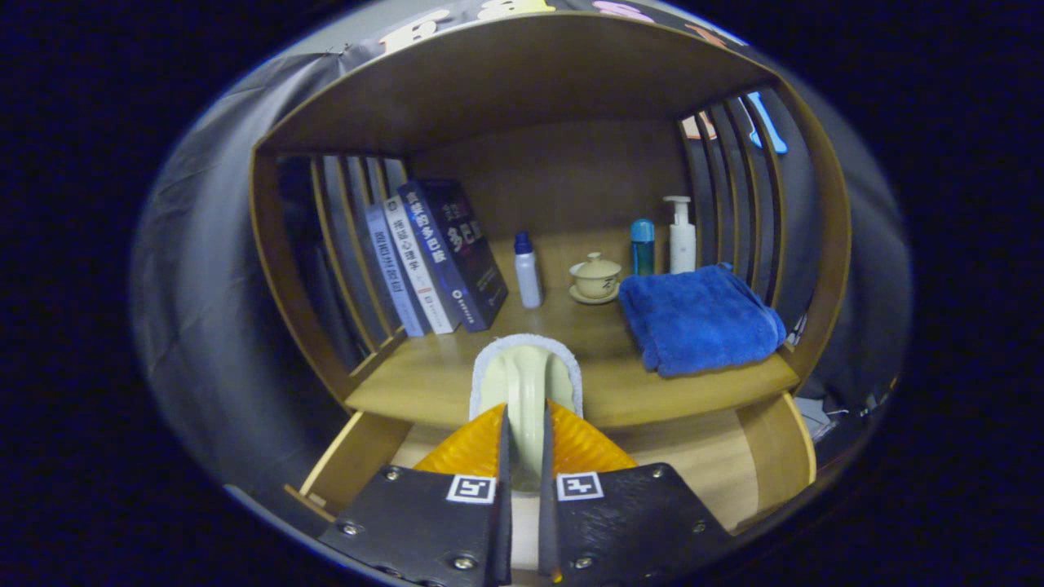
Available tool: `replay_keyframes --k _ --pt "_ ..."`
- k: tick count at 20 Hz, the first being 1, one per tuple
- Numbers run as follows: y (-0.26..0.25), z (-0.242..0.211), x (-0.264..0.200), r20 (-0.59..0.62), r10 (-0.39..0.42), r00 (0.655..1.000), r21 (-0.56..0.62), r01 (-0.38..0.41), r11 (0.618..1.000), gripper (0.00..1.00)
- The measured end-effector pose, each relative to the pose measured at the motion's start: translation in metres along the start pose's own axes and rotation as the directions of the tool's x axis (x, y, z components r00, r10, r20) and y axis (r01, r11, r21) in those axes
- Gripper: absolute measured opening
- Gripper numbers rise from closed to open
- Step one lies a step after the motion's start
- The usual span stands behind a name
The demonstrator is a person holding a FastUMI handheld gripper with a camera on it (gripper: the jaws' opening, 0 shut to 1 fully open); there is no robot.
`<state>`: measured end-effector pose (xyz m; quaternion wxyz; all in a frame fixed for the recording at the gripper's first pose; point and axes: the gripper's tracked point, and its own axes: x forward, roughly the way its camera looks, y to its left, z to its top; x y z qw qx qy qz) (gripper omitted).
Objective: Pull open the drawer, take out the items inside it, and place them on the countertop above the cabinet.
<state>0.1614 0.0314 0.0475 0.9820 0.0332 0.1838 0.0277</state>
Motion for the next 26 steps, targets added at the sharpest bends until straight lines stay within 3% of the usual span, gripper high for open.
replay_keyframes --k 5,16,21,26 --pt "-0.008 -0.010 0.034 -0.013 -0.044 0.999 -0.042 0.044 0.998 0.13" --pt "-0.007 0.012 0.081 -0.007 -0.024 1.000 0.114 0.024 0.993 0.13" --pt "-0.017 0.021 0.100 0.013 -0.039 0.999 0.146 0.036 0.989 0.13" --pt "-0.028 0.030 0.123 0.067 -0.072 0.995 0.133 0.063 0.989 0.19"
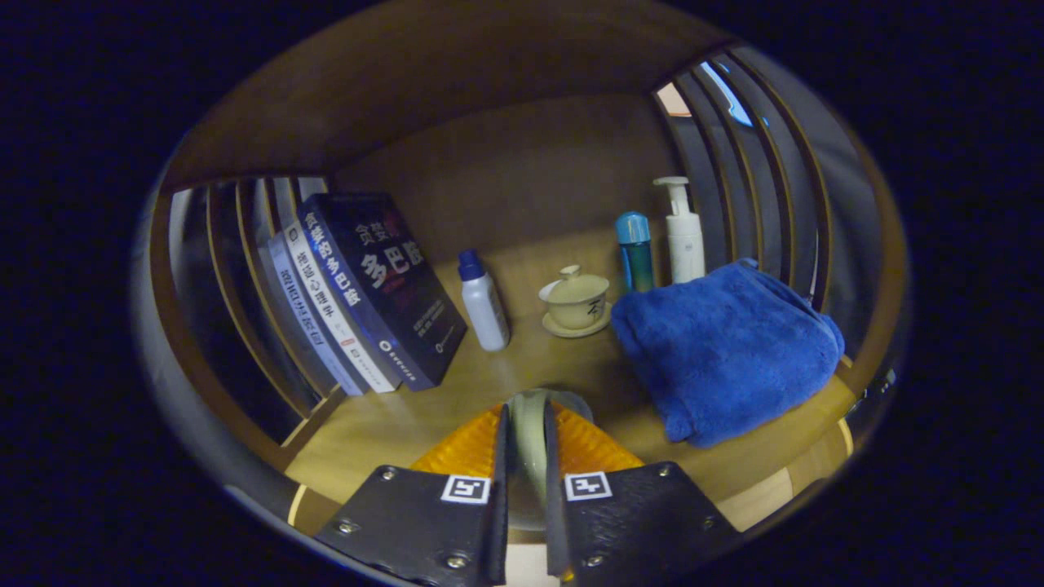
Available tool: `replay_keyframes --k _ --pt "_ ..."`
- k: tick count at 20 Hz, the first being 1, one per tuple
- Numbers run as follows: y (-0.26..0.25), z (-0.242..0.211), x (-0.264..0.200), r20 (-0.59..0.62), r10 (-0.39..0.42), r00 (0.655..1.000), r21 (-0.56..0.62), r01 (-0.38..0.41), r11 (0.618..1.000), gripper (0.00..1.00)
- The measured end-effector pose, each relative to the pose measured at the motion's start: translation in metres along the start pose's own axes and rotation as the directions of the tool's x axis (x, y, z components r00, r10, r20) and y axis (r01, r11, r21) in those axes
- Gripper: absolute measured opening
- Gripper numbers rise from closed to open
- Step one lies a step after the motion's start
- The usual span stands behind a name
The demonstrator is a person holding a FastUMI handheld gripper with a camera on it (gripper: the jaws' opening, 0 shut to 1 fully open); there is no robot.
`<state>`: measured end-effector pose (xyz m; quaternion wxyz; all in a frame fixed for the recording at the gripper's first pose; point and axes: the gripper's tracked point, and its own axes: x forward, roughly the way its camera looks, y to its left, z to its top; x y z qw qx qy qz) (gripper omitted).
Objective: Pull open the drawer, take out the items inside it, and place them on the countertop above the cabinet.
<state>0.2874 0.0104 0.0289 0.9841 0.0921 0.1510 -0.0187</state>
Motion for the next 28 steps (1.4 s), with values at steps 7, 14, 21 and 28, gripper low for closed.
replay_keyframes --k 7,14,21,28 --pt "-0.004 0.019 -0.013 0.076 0.001 0.997 -0.066 0.004 0.998 0.84" --pt "-0.005 0.029 -0.108 0.121 -0.039 0.992 -0.103 0.052 0.993 0.97" --pt "-0.005 0.011 -0.217 0.162 -0.040 0.986 -0.128 0.061 0.990 0.97" --pt "-0.005 -0.057 -0.282 0.187 -0.033 0.982 -0.172 0.065 0.983 0.97"
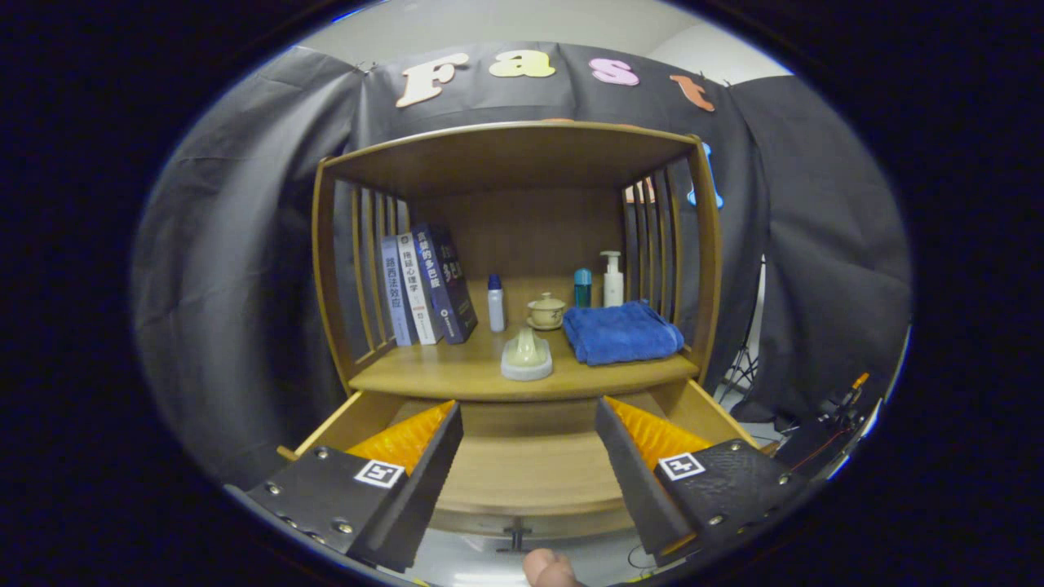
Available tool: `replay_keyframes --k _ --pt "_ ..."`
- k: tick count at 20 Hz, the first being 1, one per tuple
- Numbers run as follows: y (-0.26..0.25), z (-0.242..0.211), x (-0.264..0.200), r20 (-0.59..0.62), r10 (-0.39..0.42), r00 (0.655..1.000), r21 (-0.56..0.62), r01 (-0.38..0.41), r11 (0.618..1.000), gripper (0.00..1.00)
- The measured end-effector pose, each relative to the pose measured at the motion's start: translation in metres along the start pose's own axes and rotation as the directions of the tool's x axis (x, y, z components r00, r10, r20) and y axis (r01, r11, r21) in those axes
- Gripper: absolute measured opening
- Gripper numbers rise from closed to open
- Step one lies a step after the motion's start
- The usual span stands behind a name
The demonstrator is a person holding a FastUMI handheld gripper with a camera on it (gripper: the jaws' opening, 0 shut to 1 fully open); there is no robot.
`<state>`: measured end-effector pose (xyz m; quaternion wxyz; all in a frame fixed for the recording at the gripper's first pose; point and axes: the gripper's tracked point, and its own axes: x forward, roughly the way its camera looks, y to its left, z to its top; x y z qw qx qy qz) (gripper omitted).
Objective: Pull open the drawer, take out the items inside it, and place them on the countertop above the cabinet.
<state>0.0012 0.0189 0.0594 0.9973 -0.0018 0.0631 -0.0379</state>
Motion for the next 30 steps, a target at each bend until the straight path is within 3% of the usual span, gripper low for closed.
replay_keyframes --k 7,14,20,30 --pt "0.019 -0.036 -0.053 0.064 0.029 0.998 -0.059 -0.026 0.998 0.97" --pt "0.025 -0.083 -0.073 0.138 0.073 0.988 -0.065 -0.065 0.996 0.97" --pt "0.014 -0.121 -0.064 0.107 0.057 0.993 -0.001 -0.057 0.998 0.97" --pt "0.013 -0.159 -0.035 0.052 0.033 0.998 -0.032 -0.031 0.999 0.97"
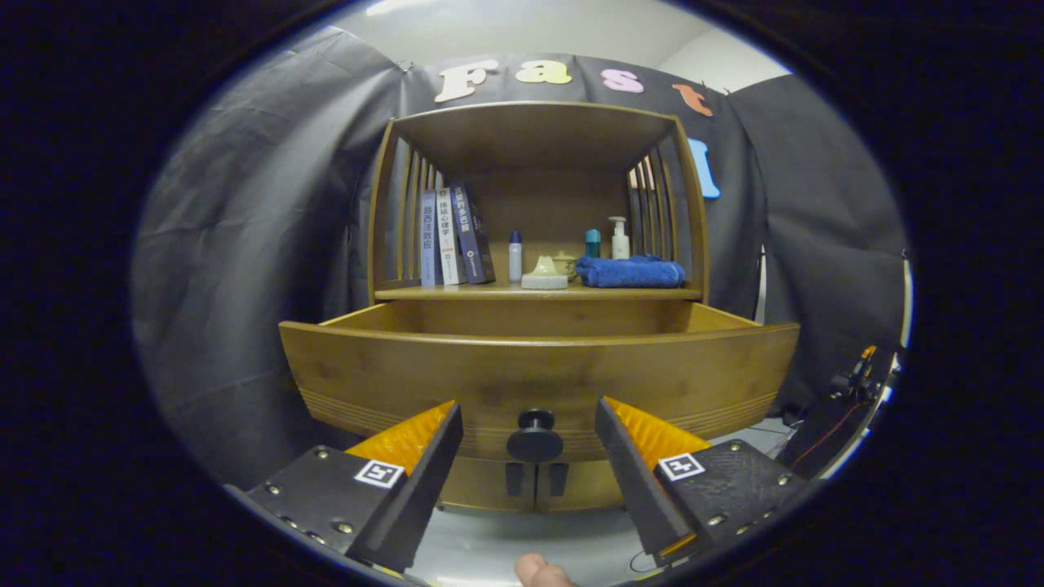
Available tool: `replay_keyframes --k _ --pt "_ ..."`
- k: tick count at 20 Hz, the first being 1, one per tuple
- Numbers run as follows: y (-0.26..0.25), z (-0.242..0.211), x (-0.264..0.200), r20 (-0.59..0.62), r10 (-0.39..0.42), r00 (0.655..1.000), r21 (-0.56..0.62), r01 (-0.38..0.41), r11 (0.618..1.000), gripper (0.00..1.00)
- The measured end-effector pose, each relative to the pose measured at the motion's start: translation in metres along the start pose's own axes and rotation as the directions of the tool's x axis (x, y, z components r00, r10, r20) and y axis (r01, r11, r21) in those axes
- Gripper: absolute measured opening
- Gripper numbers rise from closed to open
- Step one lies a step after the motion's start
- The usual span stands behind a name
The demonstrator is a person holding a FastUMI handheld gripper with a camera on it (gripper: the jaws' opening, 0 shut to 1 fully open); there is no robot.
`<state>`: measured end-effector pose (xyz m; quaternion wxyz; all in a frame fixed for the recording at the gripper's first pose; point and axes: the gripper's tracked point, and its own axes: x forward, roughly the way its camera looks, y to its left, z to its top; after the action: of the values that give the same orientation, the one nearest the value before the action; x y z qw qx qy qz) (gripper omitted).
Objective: Pull open the drawer, take out the items inside it, and place them on the countertop above the cabinet.
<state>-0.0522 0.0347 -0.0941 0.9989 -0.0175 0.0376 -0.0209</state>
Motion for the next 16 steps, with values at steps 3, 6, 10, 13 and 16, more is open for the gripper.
replay_keyframes --k 3,6,10,13,16 --pt "-0.001 -0.011 0.015 -0.032 -0.017 0.999 0.014 0.018 1.000 0.98" --pt "-0.003 -0.022 0.030 -0.071 -0.033 0.997 0.044 0.036 0.998 0.98" --pt "-0.007 -0.024 0.038 -0.076 -0.052 0.996 0.086 0.058 0.995 0.97" --pt "-0.006 -0.023 0.037 -0.051 -0.066 0.997 0.061 0.069 0.996 0.97" --pt "-0.003 -0.024 0.039 -0.041 -0.062 0.997 0.067 0.065 0.996 0.97"
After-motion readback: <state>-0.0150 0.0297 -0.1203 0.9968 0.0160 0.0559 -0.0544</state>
